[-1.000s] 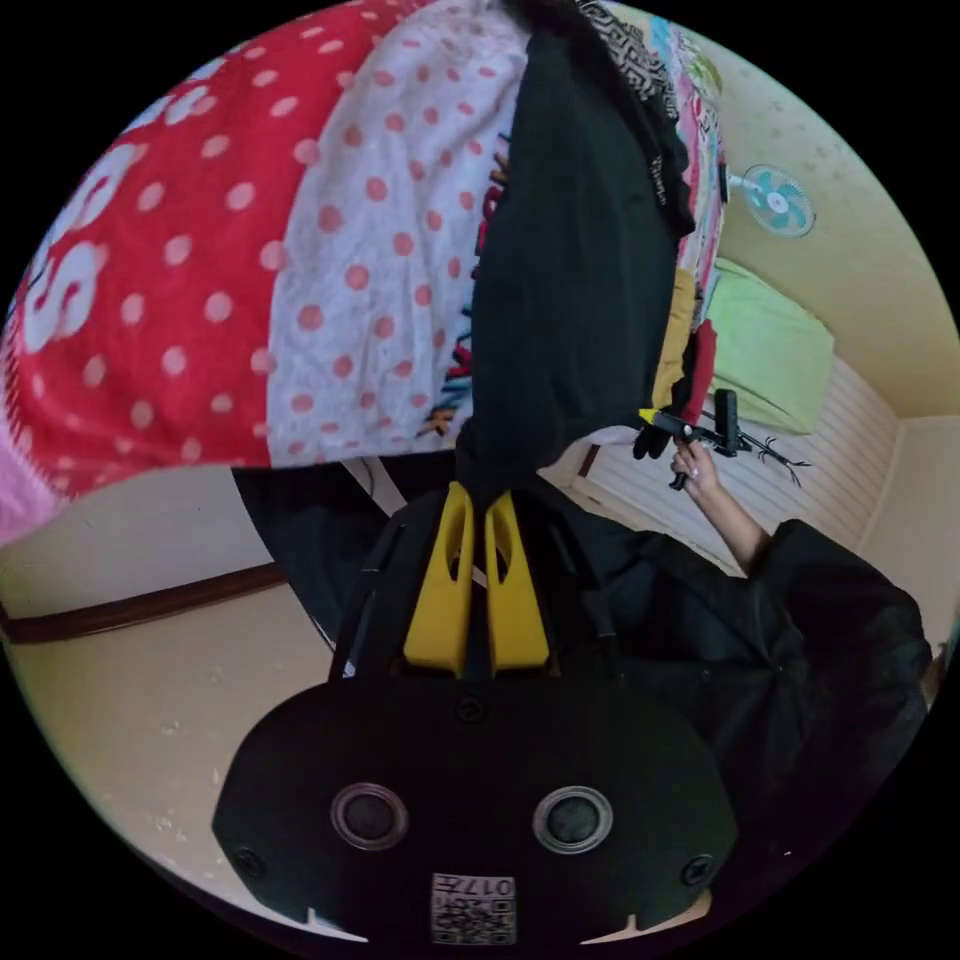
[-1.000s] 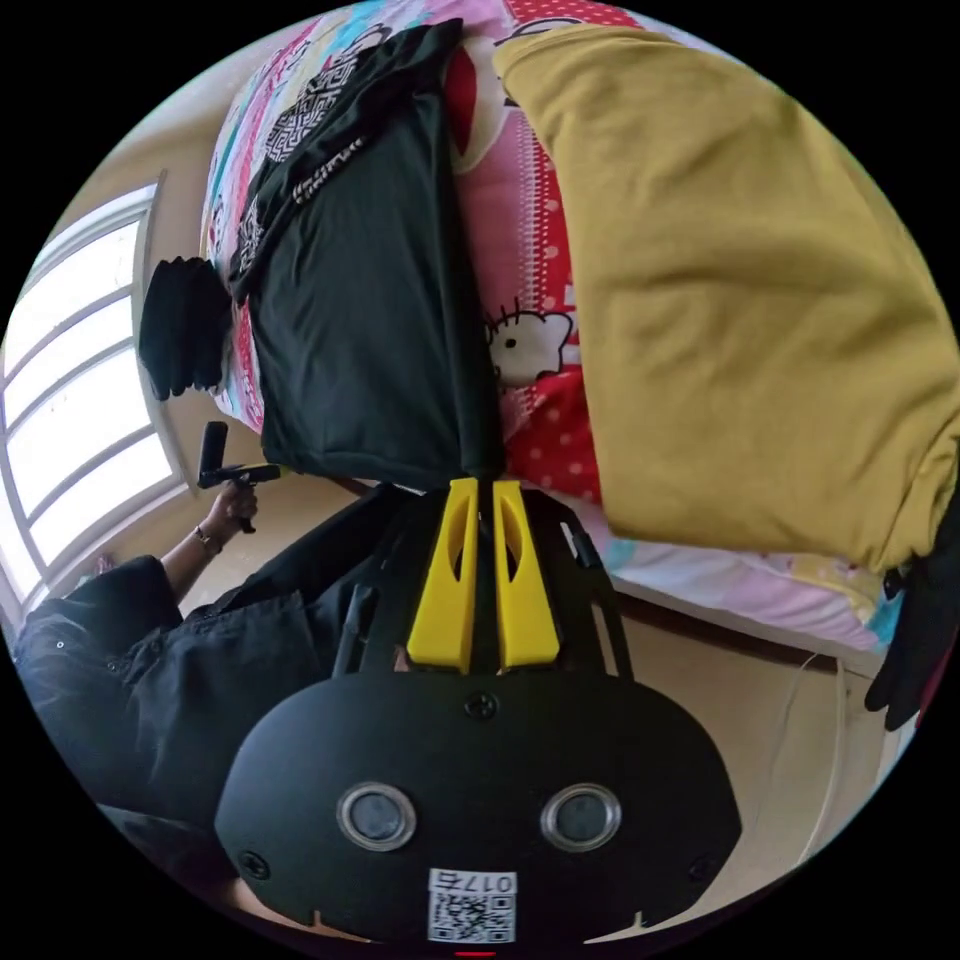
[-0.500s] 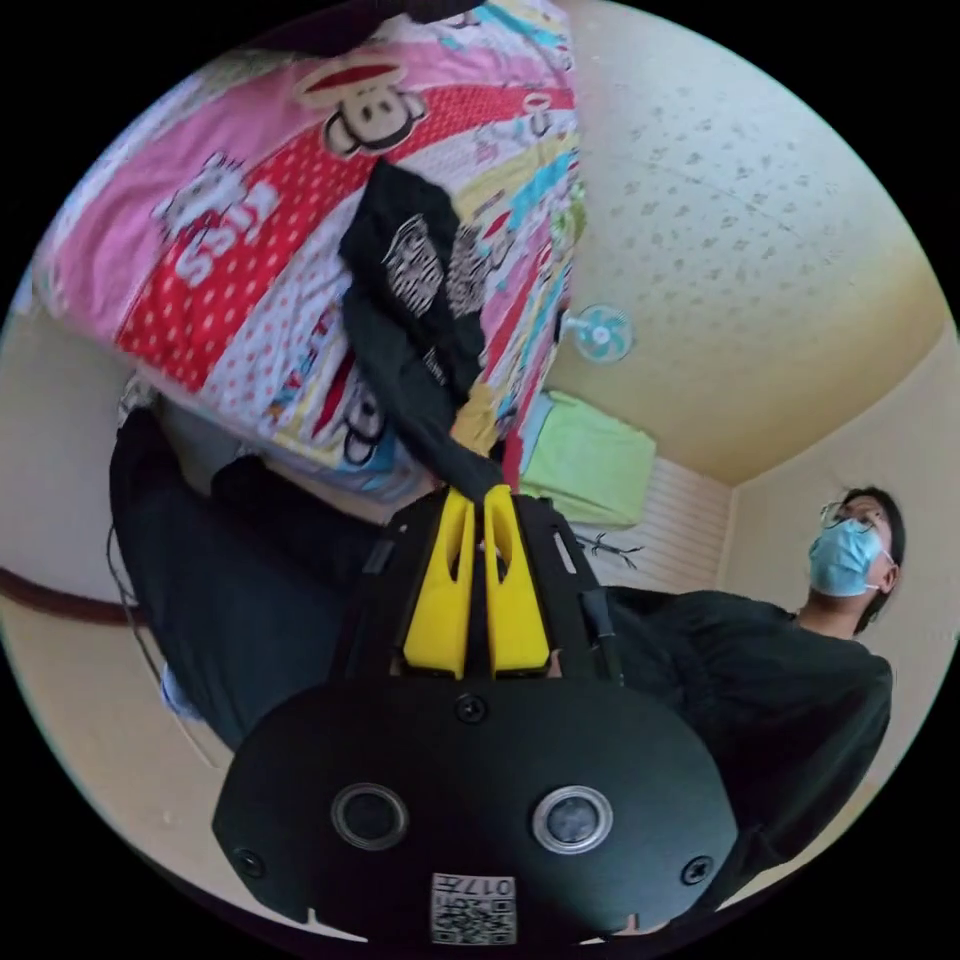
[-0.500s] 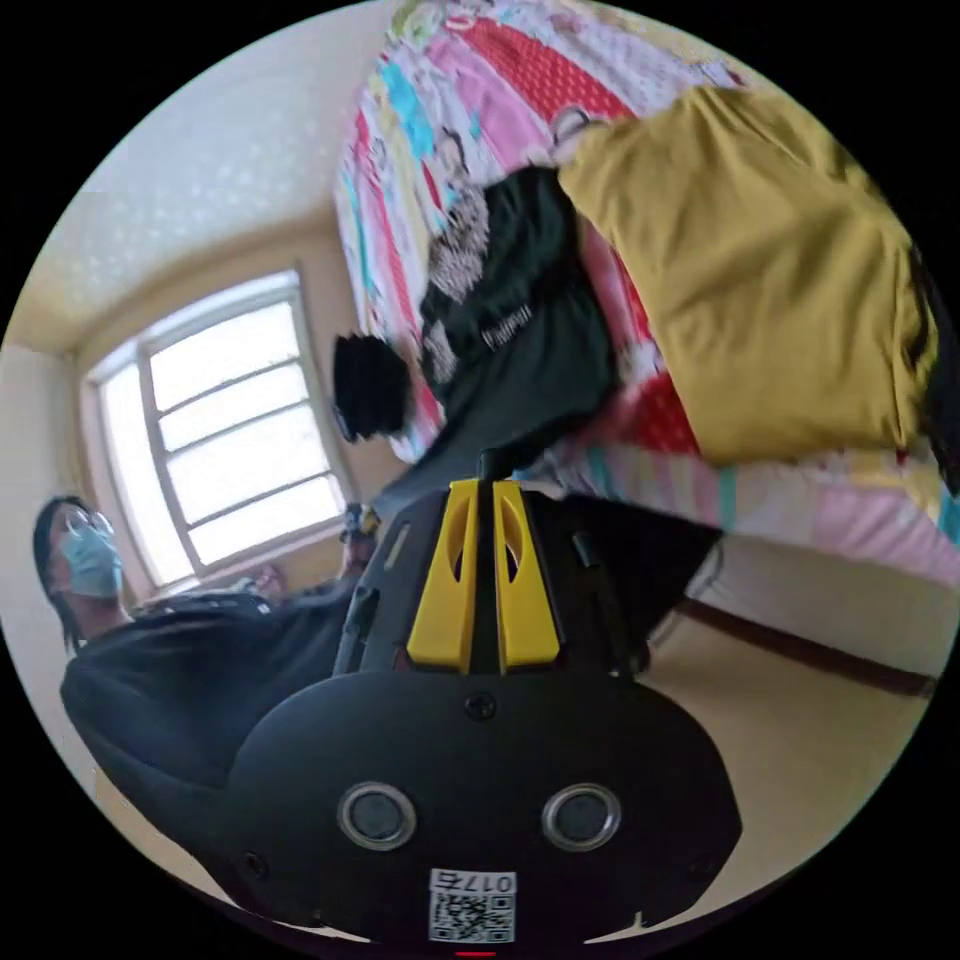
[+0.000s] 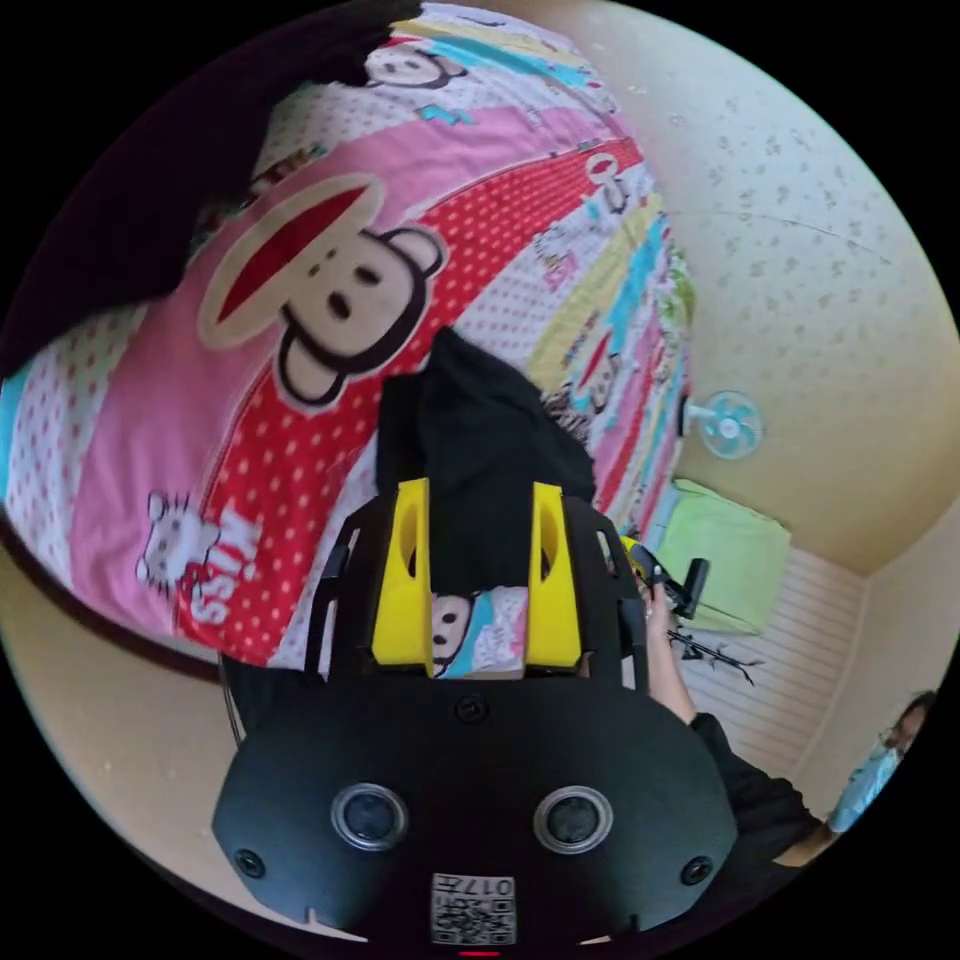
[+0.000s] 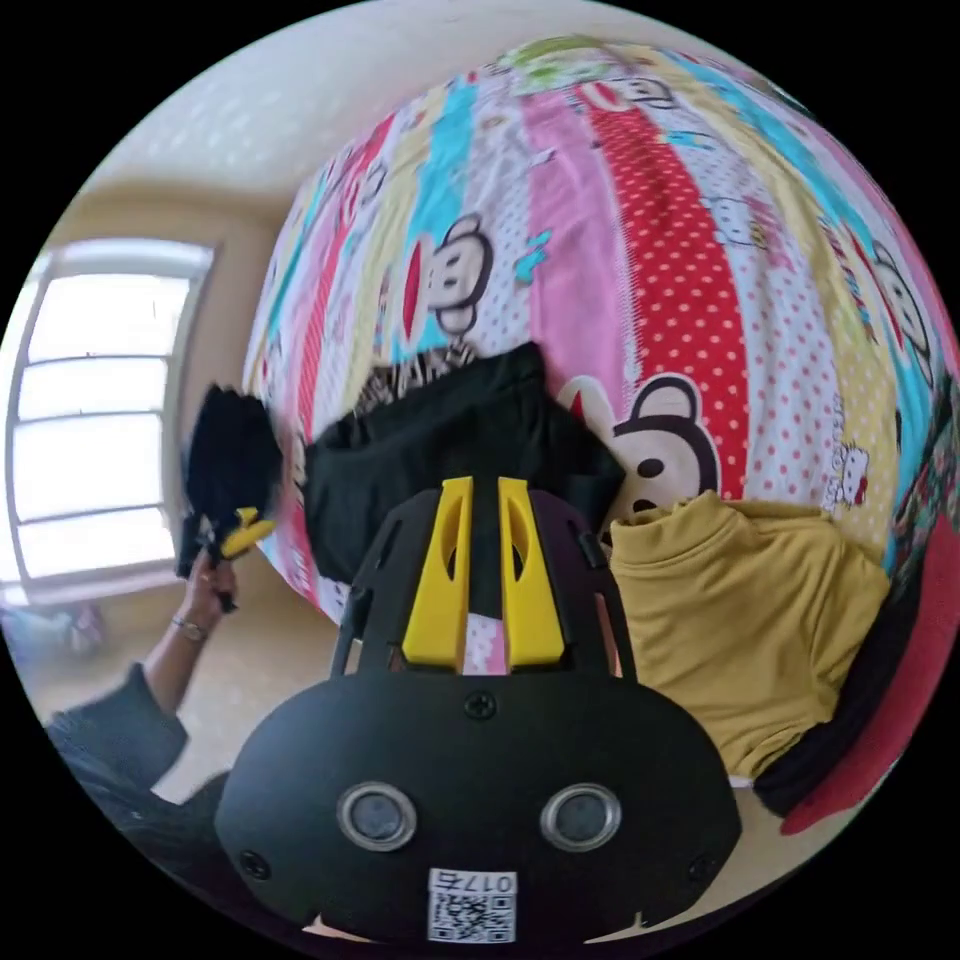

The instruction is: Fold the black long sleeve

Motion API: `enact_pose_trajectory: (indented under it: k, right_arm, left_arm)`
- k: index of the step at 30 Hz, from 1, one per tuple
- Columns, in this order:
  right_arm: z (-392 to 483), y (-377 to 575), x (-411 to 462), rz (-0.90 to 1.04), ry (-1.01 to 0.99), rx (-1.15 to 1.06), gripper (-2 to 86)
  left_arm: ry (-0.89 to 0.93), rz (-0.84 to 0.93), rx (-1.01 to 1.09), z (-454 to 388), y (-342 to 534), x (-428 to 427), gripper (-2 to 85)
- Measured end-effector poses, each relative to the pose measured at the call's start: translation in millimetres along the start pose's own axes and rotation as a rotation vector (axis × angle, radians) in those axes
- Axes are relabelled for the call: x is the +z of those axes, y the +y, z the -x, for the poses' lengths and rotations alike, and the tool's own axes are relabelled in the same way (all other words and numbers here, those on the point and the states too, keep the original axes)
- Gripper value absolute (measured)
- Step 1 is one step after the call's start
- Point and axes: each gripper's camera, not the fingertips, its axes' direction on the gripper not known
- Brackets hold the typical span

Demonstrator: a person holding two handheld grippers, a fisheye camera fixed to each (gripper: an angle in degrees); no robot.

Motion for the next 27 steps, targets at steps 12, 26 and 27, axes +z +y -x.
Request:
enact_pose_trajectory:
  k: [12,26,27]
  right_arm:
    - [-39.8,60.0,50.5,0.099,0.322,-0.062,0.5]
    - [-153.1,175.2,35.3,0.091,-0.236,0.38,1.1]
    - [-156.1,177.3,34.7,0.09,-0.255,0.386,1.2]
  left_arm:
    - [0.246,-0.152,-0.249,48.4,94.4,90.3,3.8]
    - [0.058,0.317,0.74,-224.3,229.5,246.1,11.5]
    - [0.053,0.288,0.706,-211.3,234.1,247.2,12.1]
